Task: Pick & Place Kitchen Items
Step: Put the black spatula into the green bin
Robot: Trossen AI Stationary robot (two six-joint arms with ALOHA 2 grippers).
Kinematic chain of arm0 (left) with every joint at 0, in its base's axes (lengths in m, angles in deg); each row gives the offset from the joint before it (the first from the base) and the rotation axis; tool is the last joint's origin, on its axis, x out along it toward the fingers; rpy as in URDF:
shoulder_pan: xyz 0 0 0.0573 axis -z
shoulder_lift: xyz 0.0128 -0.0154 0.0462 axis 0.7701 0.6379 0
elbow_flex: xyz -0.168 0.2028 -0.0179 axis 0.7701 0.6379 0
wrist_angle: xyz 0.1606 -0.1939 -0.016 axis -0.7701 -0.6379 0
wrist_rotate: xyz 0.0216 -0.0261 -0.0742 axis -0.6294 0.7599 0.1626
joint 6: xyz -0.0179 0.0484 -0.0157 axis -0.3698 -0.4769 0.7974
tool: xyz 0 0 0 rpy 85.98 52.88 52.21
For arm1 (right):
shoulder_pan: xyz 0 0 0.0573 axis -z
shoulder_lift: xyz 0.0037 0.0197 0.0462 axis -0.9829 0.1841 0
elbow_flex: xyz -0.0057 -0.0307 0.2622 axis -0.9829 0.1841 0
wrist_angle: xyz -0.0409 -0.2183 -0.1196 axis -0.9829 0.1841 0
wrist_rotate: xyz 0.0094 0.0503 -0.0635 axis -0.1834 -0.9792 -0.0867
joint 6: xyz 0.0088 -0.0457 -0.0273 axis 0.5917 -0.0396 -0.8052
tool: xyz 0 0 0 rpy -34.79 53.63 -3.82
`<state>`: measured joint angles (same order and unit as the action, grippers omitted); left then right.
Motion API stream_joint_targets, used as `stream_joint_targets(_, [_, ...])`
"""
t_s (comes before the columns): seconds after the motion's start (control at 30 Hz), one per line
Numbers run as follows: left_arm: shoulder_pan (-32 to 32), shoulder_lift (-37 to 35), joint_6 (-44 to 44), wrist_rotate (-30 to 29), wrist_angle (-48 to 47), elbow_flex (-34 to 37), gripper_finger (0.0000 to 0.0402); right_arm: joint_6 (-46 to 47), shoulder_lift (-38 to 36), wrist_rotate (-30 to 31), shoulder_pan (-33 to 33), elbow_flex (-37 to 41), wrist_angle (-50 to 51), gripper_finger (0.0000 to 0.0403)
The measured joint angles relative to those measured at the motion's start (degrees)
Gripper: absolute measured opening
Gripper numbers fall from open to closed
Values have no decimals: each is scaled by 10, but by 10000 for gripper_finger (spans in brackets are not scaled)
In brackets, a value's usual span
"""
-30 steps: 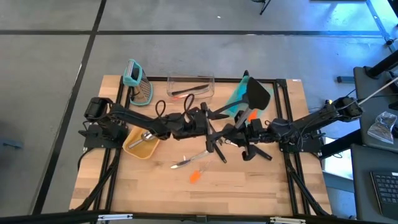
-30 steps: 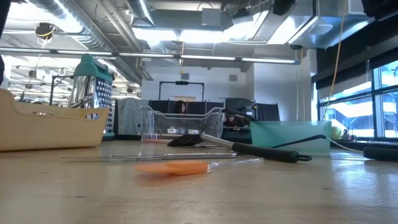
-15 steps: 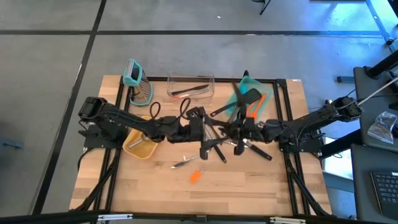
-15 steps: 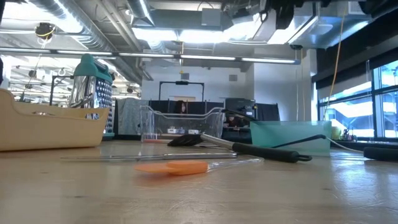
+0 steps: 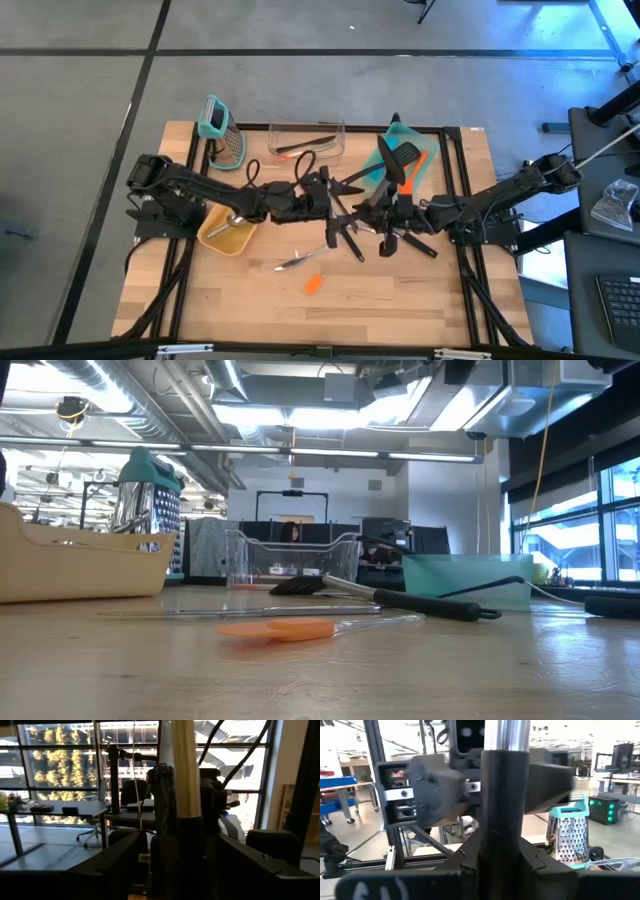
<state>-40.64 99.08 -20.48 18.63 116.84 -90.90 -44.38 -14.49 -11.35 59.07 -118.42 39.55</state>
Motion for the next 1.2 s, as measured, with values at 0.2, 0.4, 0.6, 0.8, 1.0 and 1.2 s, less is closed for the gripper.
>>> stream_joint_targets(0.2, [-21,16,10,17,14,1,254,-3,3,16,2,0,1,62])
stream_joint_targets(0.4, [-34,31,17,36,30,1,254,-3,15,34,4,0,4,62])
stream_joint_targets(0.6, [-35,31,13,42,27,1,253,10,16,33,4,0,16,62])
stream_joint_targets(0.8, [-35,31,32,55,-3,1,253,88,16,21,10,-58,182,62])
stream_joint_targets(1.0, [-33,31,47,84,-22,0,253,89,19,24,-9,-90,236,62])
stream_joint_targets(1.2, [-28,21,32,72,-25,1,253,87,19,52,-16,-91,238,62])
